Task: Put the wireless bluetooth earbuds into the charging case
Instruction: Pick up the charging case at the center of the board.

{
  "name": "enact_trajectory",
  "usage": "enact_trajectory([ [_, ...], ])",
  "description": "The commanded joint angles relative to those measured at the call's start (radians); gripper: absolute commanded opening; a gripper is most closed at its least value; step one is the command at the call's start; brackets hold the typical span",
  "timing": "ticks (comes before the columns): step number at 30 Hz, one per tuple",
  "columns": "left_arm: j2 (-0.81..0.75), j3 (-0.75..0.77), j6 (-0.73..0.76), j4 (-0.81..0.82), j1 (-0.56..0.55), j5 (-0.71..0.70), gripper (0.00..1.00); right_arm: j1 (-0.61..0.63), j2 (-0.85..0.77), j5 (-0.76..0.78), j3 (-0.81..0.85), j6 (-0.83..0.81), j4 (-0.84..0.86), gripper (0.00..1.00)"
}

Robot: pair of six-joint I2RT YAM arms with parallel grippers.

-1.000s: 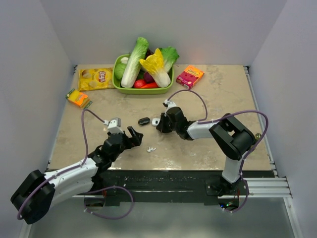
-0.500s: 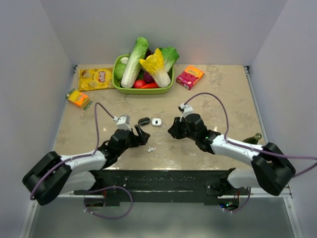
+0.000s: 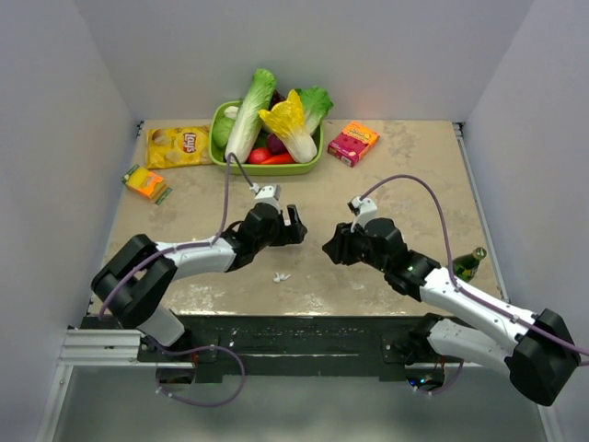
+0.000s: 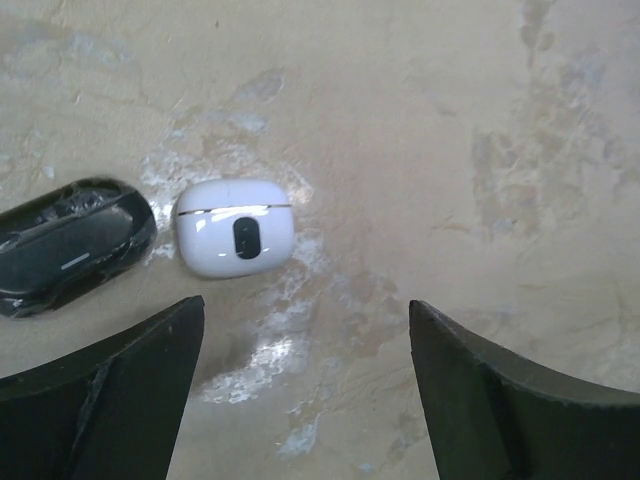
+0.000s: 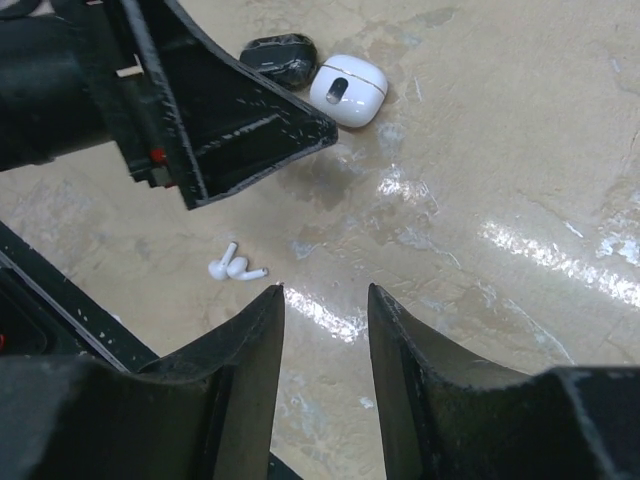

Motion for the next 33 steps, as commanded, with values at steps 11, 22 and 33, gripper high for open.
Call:
enact_trajectory([
  [11,0.191,0.199,0.047,-0.278,-0.024,-0.095,0.87,0.006,-0.054,0.008,0.017,-0.023,-0.036,0.47],
  [22,0.332,0.323,0.049,-0.442,-0.027,-0.216,0.87,0.004,-0.083,0.021,0.013,-0.023,-0.056,0.48],
  [33,0.401,0.348,0.037,-0.525,-0.038,-0.297,0.82,0.004,-0.107,0.037,0.025,-0.023,-0.078,0.49],
])
